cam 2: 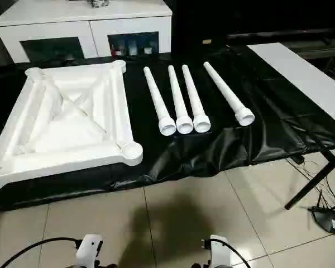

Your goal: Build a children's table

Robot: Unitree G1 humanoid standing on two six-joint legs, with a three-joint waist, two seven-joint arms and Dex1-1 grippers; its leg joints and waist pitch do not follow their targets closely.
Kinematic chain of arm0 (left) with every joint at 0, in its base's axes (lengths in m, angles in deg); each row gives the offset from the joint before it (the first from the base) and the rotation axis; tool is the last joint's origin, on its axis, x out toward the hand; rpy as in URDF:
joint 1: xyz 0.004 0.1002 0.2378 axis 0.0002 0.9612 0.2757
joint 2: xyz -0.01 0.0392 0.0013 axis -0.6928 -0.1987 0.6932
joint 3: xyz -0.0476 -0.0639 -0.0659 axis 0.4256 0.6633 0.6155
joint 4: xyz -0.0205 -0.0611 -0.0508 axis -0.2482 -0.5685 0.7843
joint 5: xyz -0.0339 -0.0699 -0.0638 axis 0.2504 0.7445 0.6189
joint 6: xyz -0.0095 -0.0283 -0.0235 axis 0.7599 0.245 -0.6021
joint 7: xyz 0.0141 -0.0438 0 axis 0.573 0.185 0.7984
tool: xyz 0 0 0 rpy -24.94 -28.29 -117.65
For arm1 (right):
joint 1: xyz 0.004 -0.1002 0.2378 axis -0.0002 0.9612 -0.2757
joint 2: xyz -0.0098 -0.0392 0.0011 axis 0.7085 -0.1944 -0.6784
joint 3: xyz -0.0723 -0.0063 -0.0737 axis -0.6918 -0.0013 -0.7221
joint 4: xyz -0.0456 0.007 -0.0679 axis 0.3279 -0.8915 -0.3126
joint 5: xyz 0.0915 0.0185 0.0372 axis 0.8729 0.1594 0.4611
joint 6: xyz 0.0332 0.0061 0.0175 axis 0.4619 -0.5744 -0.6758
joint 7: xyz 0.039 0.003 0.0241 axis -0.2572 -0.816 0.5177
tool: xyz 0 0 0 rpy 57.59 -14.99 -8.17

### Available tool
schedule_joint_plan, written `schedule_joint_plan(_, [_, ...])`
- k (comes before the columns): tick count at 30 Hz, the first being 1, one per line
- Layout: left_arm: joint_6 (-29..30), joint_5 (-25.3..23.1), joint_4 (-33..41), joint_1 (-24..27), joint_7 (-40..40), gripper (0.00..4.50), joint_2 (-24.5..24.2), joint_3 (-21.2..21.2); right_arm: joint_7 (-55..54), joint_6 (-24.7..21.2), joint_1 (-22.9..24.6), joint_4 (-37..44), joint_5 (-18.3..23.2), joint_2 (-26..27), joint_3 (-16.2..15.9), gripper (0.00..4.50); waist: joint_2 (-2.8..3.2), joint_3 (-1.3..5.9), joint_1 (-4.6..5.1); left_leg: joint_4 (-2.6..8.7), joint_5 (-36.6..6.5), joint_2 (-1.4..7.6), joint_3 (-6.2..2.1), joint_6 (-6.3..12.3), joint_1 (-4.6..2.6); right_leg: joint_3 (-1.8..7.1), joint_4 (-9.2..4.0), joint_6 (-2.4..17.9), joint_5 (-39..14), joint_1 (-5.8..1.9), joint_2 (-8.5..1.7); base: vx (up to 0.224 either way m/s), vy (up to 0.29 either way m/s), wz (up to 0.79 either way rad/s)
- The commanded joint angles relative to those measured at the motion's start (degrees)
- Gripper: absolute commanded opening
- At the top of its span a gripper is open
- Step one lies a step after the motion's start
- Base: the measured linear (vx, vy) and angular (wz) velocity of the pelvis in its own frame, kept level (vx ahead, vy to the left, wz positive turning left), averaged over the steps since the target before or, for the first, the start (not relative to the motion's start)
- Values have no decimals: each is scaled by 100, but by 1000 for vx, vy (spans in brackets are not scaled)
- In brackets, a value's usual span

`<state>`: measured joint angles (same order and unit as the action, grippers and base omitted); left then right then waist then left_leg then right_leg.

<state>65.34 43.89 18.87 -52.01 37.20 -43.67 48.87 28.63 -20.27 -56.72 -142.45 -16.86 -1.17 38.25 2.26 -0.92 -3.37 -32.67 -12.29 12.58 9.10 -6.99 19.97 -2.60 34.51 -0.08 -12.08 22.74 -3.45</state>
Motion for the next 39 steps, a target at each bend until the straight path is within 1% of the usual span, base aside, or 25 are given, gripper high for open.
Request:
schedule_joint_plan(1, [65, 3, -177, 115, 21, 356, 28, -33, -30, -22, -66, -2, 39, -5, 19, 373, -34, 151, -26, 361, -1021, 76, 52, 366, 63, 200, -448, 1343, -681, -281, -427, 0, 0, 0])
schedule_joint_plan(4, [65, 3, -177, 115, 21, 356, 28, -33, -30, -22, -66, -2, 39, -5, 19, 373, -36, 148, -26, 363, -1047, 75, 53, 363, 62, 201, -453, 1330, -733, -279, -426, 0, 0, 0])
schedule_joint_plan(17, [65, 3, -177, 115, 21, 356, 28, -33, -30, -22, -66, -2, 39, -5, 19, 373, -32, 155, -30, 355, -991, 76, 54, 374, 59, 203, -443, 1367, -610, -279, -427, 0, 0, 0])
schedule_joint_plan(24, [65, 3, -177, 115, 21, 356, 28, -33, -30, -22, -66, -2, 39, -5, 19, 373, -33, 154, -27, 358, -1009, 76, 52, 371, 62, 200, -445, 1352, -653, -283, -428, 0, 0, 0])
schedule_joint_plan(25, [-544, -542, -1570, -600, 1006, 356, -11, 126, -302, 0, -432, -558, -561, 200, -10, 373, 177, 149, 35, 342, -1019, 55, 58, 328, 40, 207, -443, 1335, -594, -231, -378, 0, 0, 0])
schedule_joint_plan(26, [-544, -542, -1570, -600, 1006, 356, -11, 126, -302, 0, -432, -558, -561, 200, -10, 373, 73, 136, 102, 339, -1131, 18, 87, 294, 12, 180, -513, 1271, -682, -199, -304, 0, 0, 0])
schedule_joint_plan(27, [-598, -557, -1534, -579, 1101, 356, 2, 110, -257, -16, -437, -553, -635, 183, -100, 373, 86, 164, 85, 354, -1169, 34, 31, 215, 35, 191, -454, 1228, -790, -308, -401, 0, 0, 0])
schedule_joint_plan(28, [-602, -557, -1532, -577, 1107, 356, 3, 109, -255, -16, -437, -552, -640, 182, -106, 373, 50, 161, 112, 354, -1051, 36, 22, 212, 91, 187, -441, 1204, -704, -343, -414, 0, 0, 0])
schedule_joint_plan(29, [-658, -548, -1491, -545, 1163, 359, -11, 117, -231, -12, -438, -545, -700, 178, -180, 390, 57, 167, 142, 329, -1027, 48, 36, 289, 54, 188, -463, 1275, -680, -297, -426, 0, 0, 0])
schedule_joint_plan(30, [-710, -513, -1464, -510, 1141, 360, -60, 153, -228, -4, -433, -541, -715, 182, -200, 401, 67, 171, 143, 327, -1023, 58, 34, 318, 49, 192, -456, 1333, -670, -294, -436, 0, 0, 0])
schedule_joint_plan(31, [-758, -477, -1451, -479, 1097, 385, -111, 193, -227, 5, -426, -540, -715, 189, -202, 408, 60, 180, 137, 321, -987, 57, 40, 350, 52, 191, -453, 1373, -626, -297, -432, 0, 0, 0])
schedule_joint_plan(32, [-790, -446, -1444, -466, 1068, 385, -139, 228, -228, 12, -422, -539, -711, 194, -198, 408, 73, 173, 130, 322, -948, 63, 45, 388, 60, 189, -445, 1424, -563, -289, -427, 0, 0, 0])
schedule_joint_plan(33, [-822, -421, -1436, -464, 1084, 391, -170, 262, -228, 38, -420, -538, -714, 198, -201, 414, 78, 167, 132, 329, -992, 68, 48, 392, 51, 185, -448, 1440, -598, -281, -422, 0, 0, 0])
schedule_joint_plan(34, [-878, -403, -1455, -470, 1087, 397, -191, 303, -222, 72, -419, -542, -739, 204, -193, 427, 83, 172, 129, 327, -998, 70, 46, 395, 48, 186, -445, 1446, -590, -282, -423, 0, 0, 0])
schedule_joint_plan(35, [-955, -334, -1498, -480, 1005, 410, -197, 414, -222, 126, -435, -552, -789, 215, -184, 441, 81, 161, 127, 335, -1047, 69, 50, 390, 44, 185, -451, 1465, -624, -270, -419, 0, 0, 0])
schedule_joint_plan(36, [-1103, -350, -1574, -501, 983, 424, -213, 496, -230, 228, -486, -558, -764, 236, -32, 448, 82, 155, 129, 340, -1090, 71, 53, 382, 37, 185, -455, 1463, -658, -267, -418, 0, 0, 0])
schedule_joint_plan(37, [-1187, -366, -1617, -510, 971, 432, -221, 538, -236, 284, -513, -561, -745, 248, 59, 450, 59, 154, 130, 345, -1151, 77, 52, 378, 35, 192, -466, 1449, -734, -268, -428, 0, 0, 0])
schedule_joint_plan(38, [-1351, -369, -1652, -519, 919, 441, -269, 607, -269, 413, -576, -551, -734, 265, 149, 450, 61, 149, 126, 350, -1181, 76, 48, 376, 35, 196, -470, 1435, -797, -265, -432, 0, 0, 0])
schedule_joint_plan(39, [-1482, -402, -1647, -532, 871, 446, -334, 605, -272, 543, -618, -531, -799, 296, 95, 450, 58, 152, 123, 352, -1188, 80, 45, 378, 34, 196, -470, 1426, -820, -263, -437, 0, 0, 0])
